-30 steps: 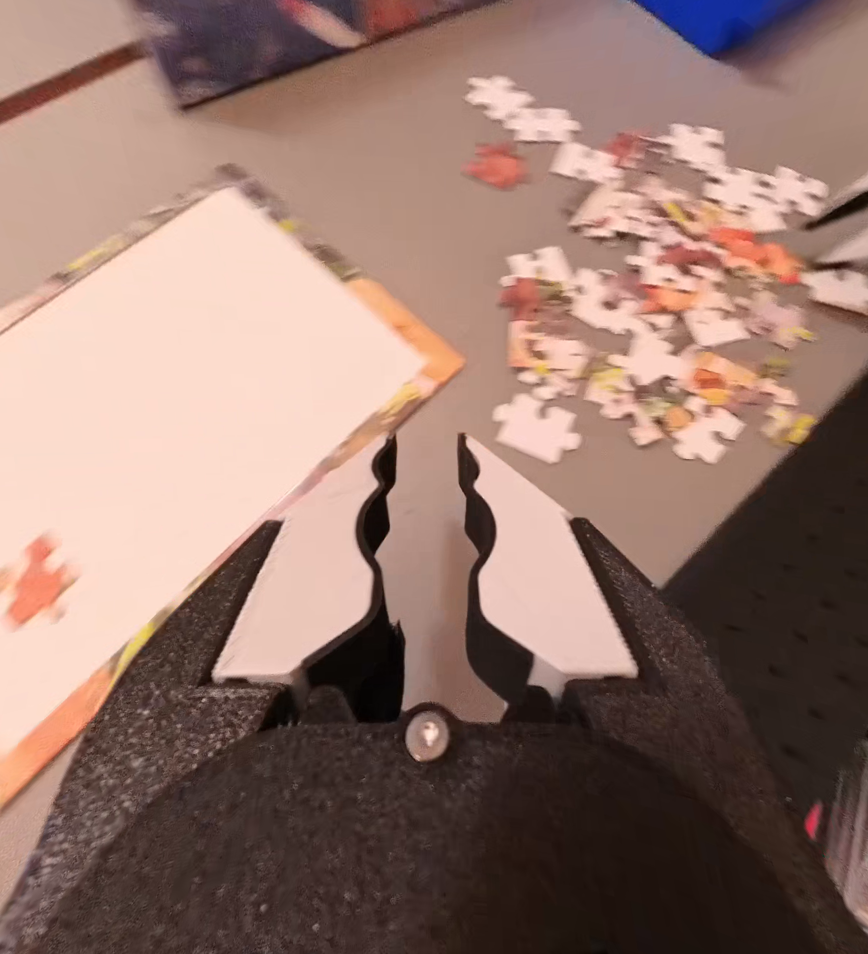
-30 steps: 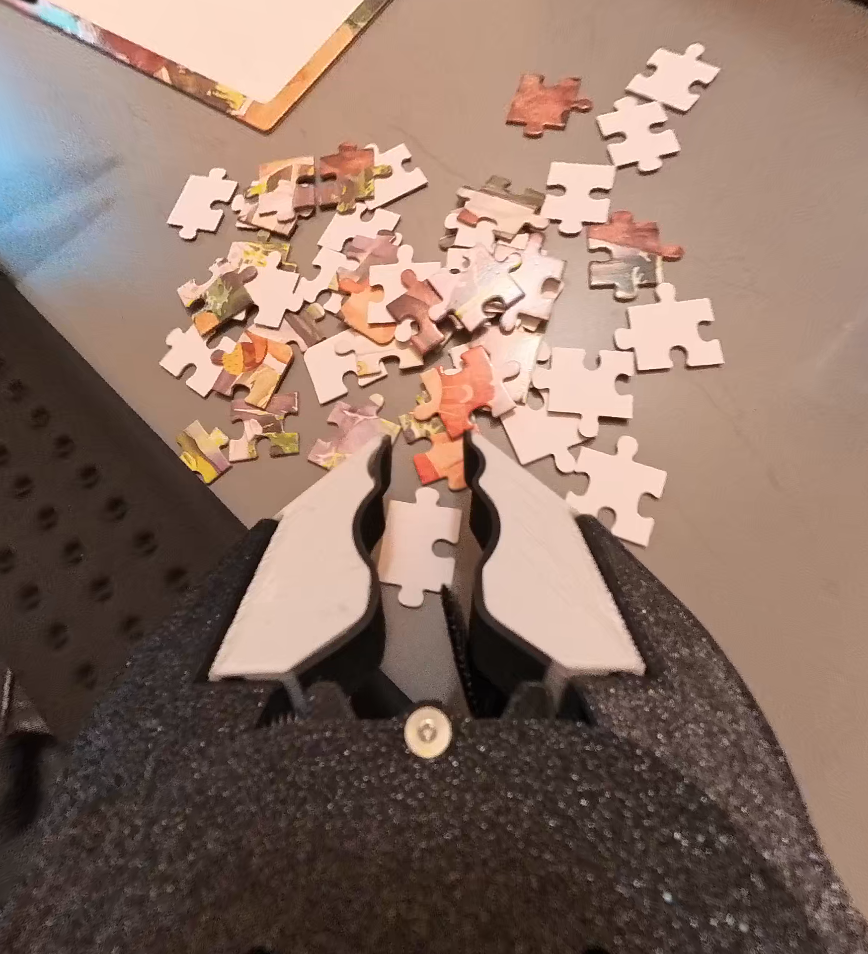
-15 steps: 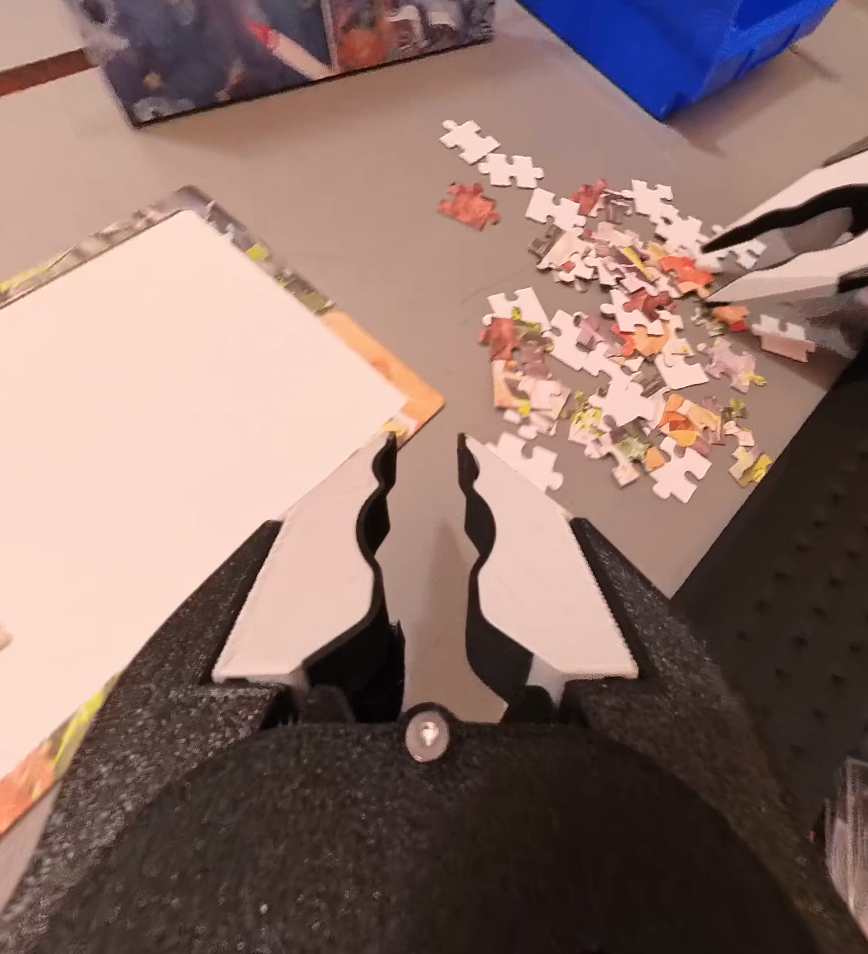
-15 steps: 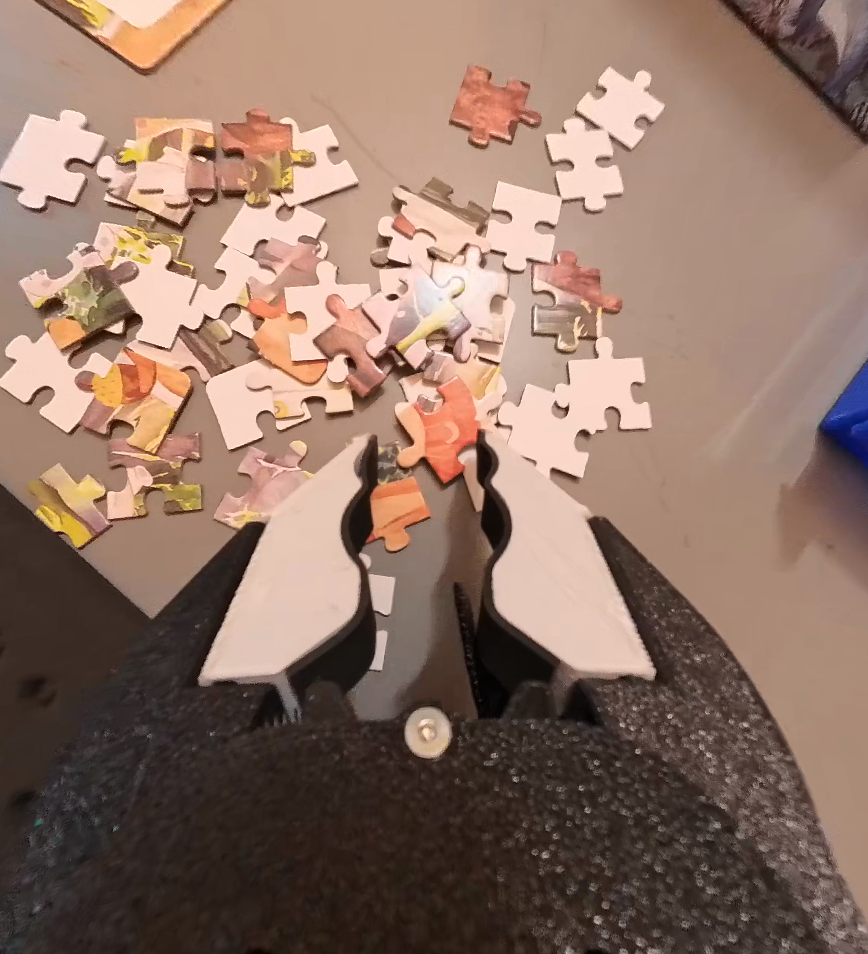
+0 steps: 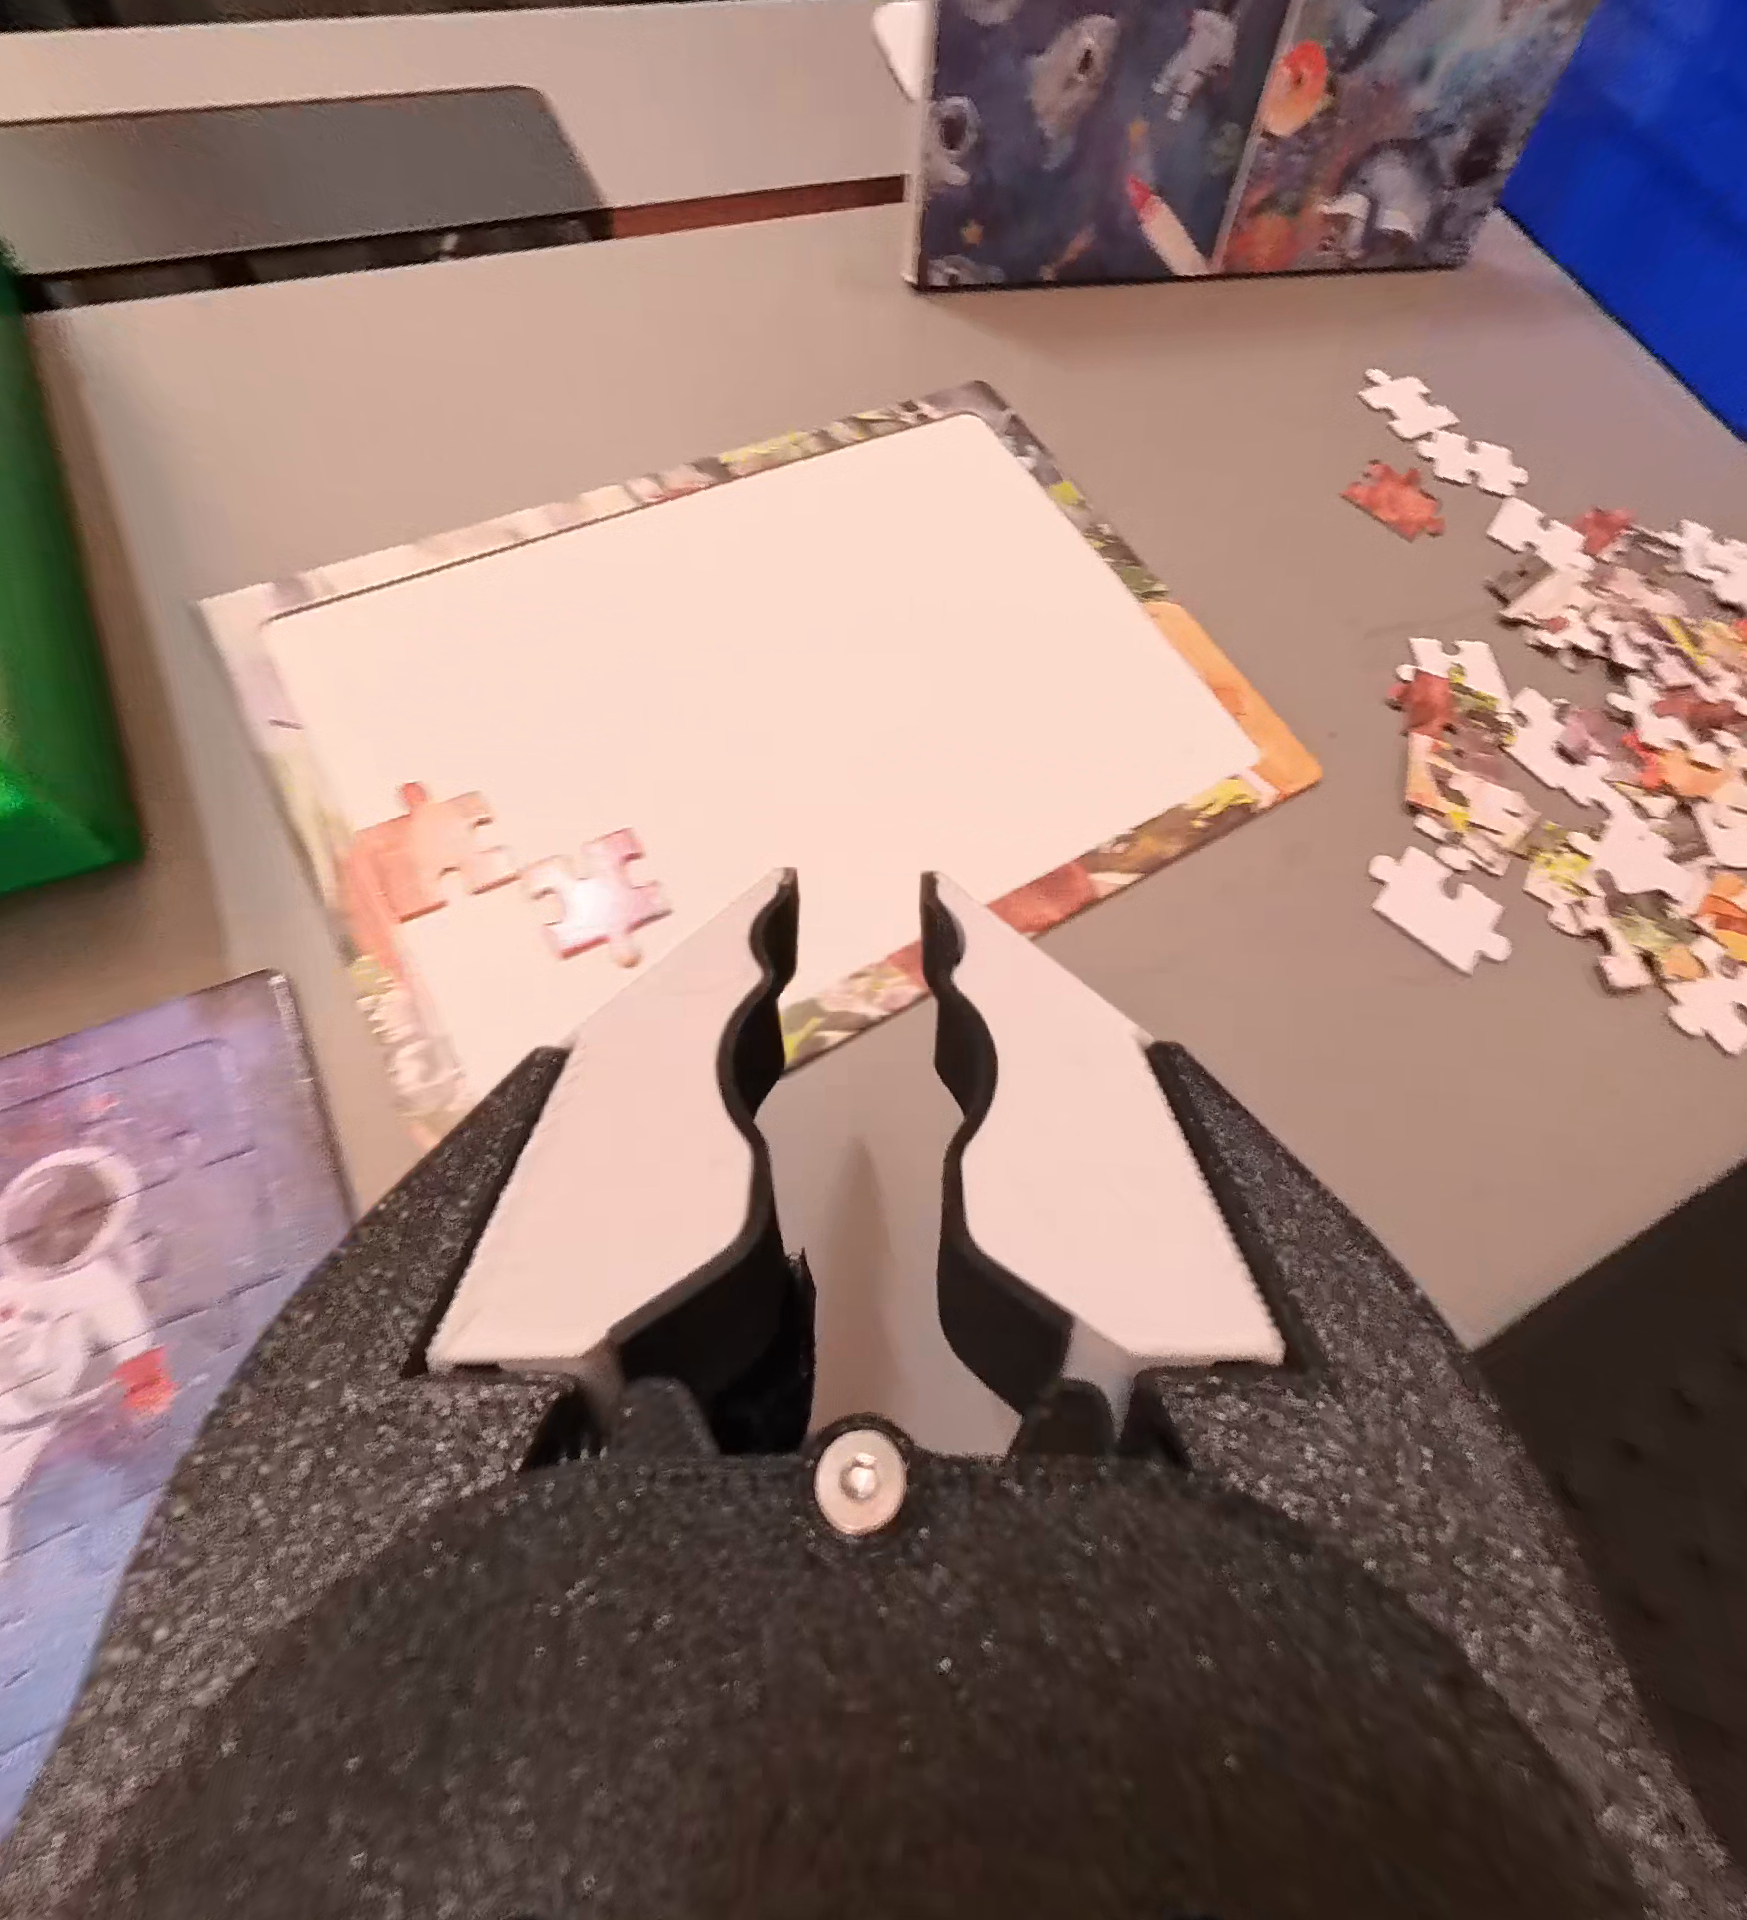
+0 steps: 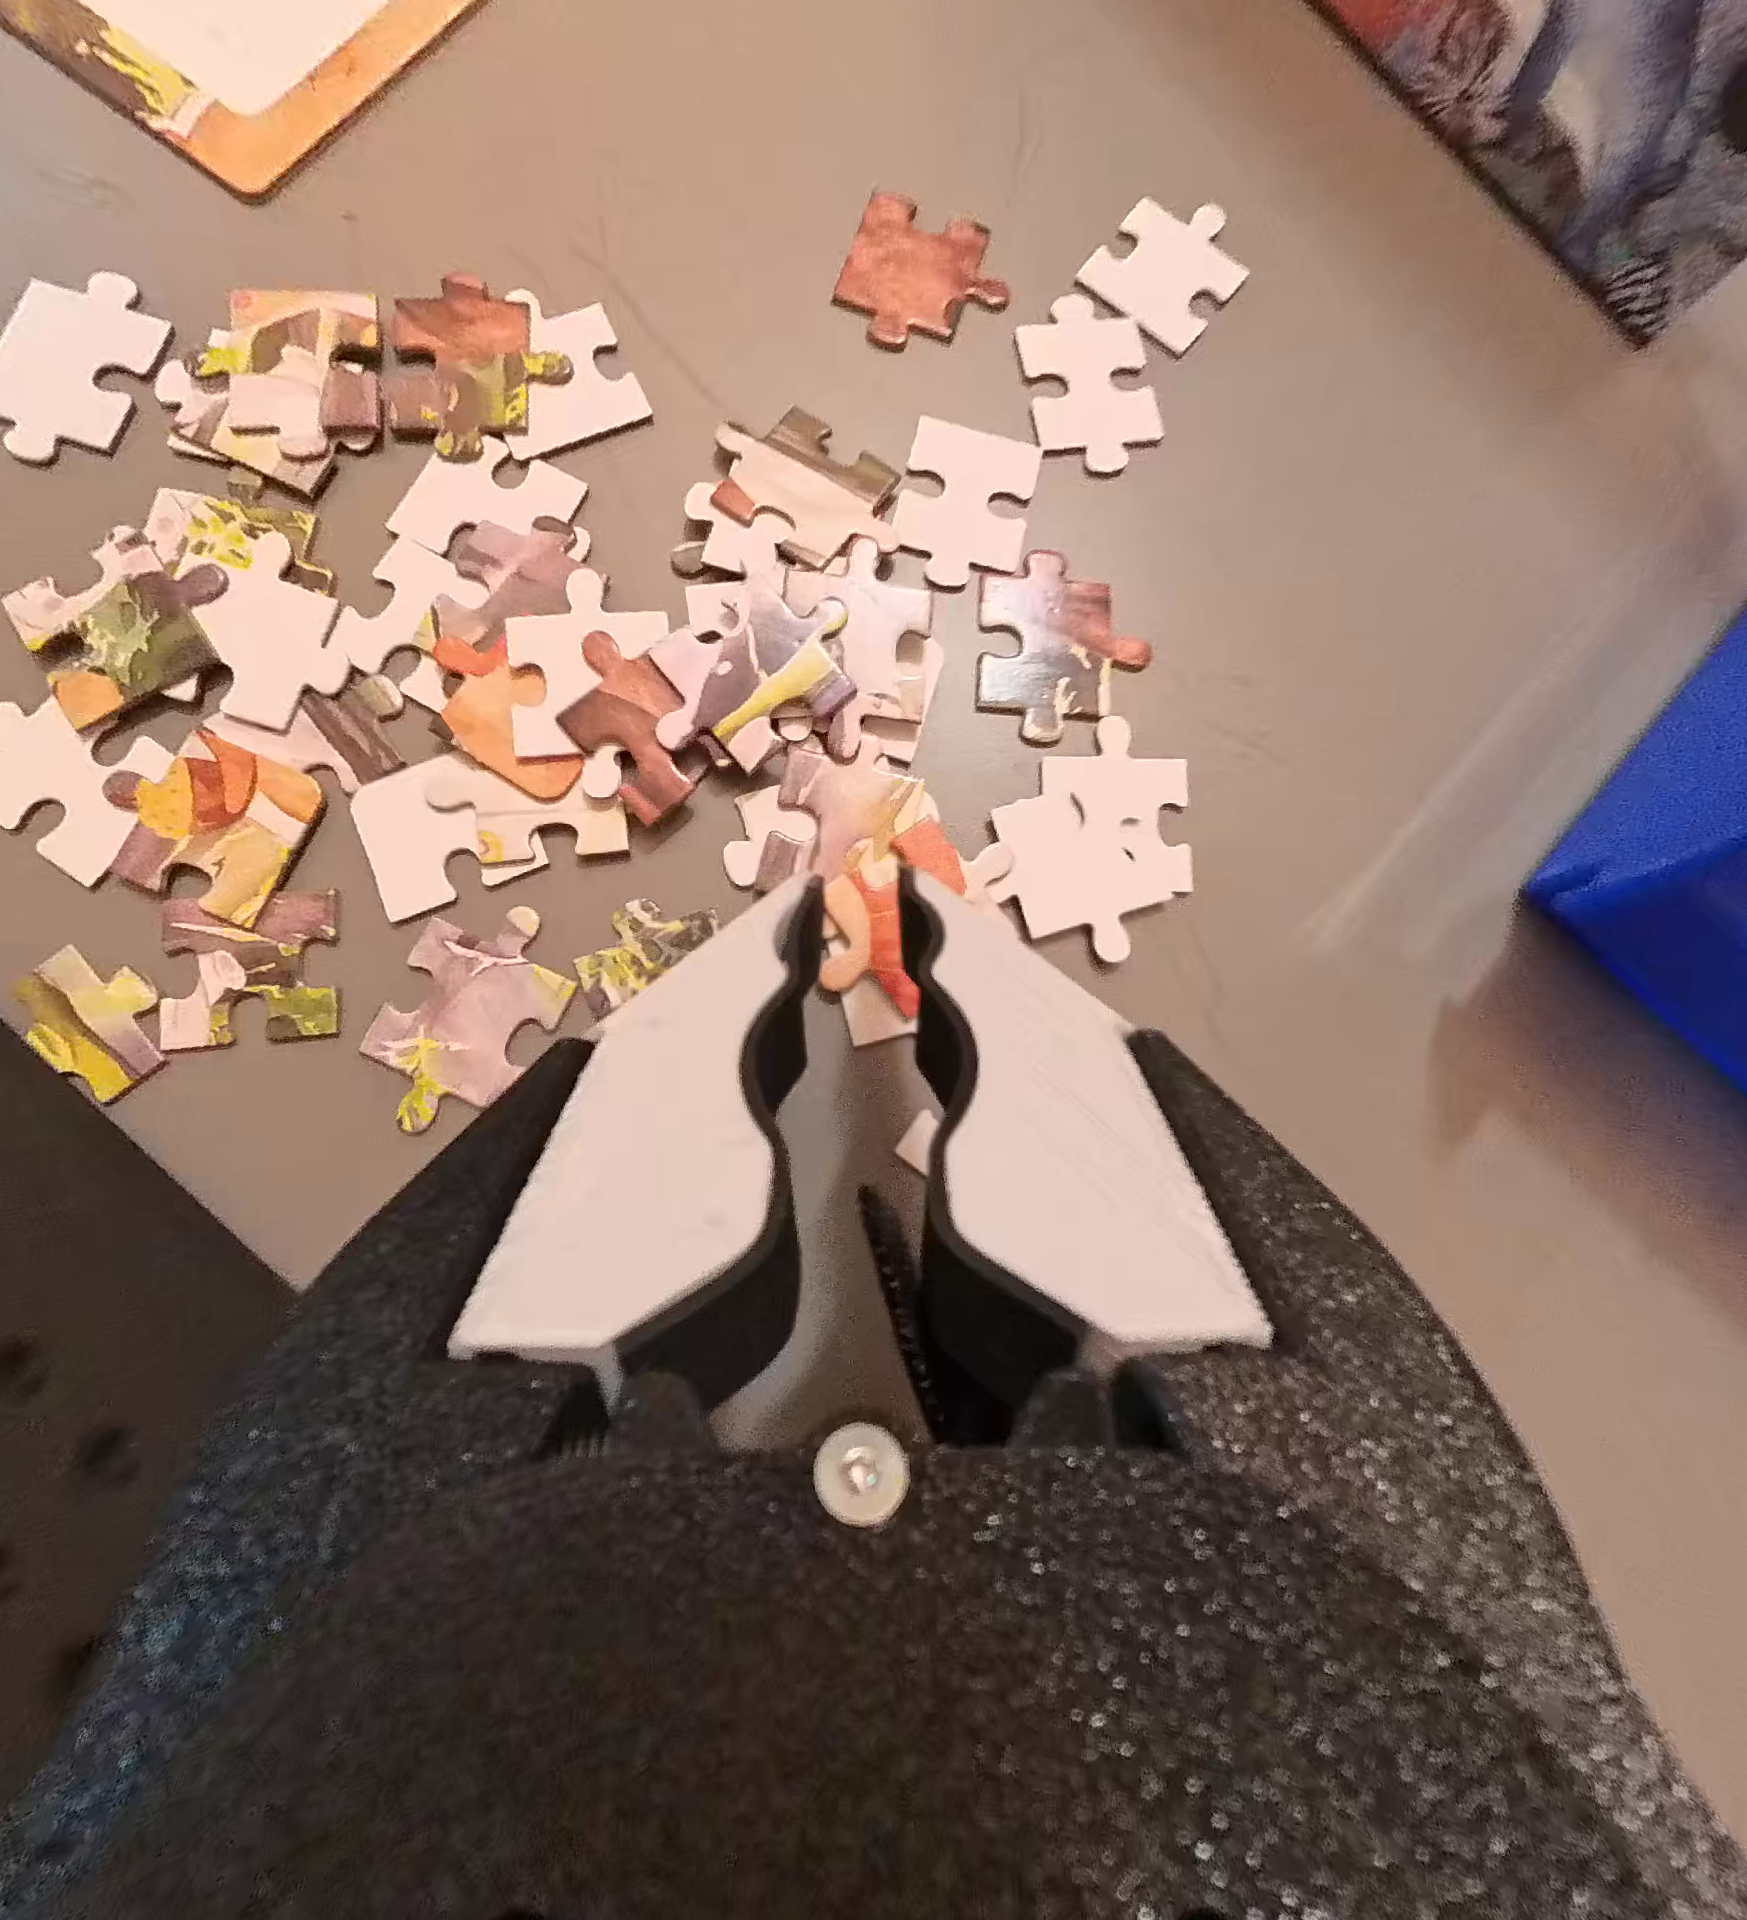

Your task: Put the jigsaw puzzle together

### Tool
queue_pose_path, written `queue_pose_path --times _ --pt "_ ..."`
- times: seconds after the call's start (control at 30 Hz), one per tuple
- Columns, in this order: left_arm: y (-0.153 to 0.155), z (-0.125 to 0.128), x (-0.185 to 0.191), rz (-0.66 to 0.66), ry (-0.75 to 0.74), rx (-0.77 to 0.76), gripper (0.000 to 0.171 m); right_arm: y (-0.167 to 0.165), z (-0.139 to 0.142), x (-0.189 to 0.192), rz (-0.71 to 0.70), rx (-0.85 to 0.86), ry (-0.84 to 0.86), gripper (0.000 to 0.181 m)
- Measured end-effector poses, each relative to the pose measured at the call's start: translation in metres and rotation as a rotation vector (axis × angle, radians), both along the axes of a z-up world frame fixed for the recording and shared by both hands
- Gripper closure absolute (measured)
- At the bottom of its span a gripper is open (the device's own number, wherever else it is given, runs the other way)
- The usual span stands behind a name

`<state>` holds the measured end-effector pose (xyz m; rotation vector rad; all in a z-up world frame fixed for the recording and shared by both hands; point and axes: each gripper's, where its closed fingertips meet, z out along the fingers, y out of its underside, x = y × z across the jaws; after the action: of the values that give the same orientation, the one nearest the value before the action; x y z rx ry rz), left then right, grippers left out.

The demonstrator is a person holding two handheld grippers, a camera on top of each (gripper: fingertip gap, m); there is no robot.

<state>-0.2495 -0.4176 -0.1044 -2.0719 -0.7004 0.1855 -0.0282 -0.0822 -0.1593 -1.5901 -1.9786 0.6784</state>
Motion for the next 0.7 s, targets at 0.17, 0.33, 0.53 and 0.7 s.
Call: queue_pose_path --times 0.17,0.33,0.53,0.7 --pt "-0.028 -0.007 -0.028 0.100 0.033 -0.037 0.149 0.003 0.013 0.008 -0.014 0.060 -0.011 0.166" --pt "-0.036 -0.011 -0.027 0.106 0.014 0.007 0.149 0.018 -0.003 0.004 0.028 -0.003 -0.085 0.121" --pt "-0.040 -0.020 -0.022 0.094 0.014 -0.004 0.149 0.010 -0.022 -0.006 0.136 -0.047 -0.117 0.136" --pt "-0.036 -0.022 -0.019 0.094 -0.042 0.038 0.149 0.019 -0.018 -0.005 0.076 0.002 -0.099 0.157"
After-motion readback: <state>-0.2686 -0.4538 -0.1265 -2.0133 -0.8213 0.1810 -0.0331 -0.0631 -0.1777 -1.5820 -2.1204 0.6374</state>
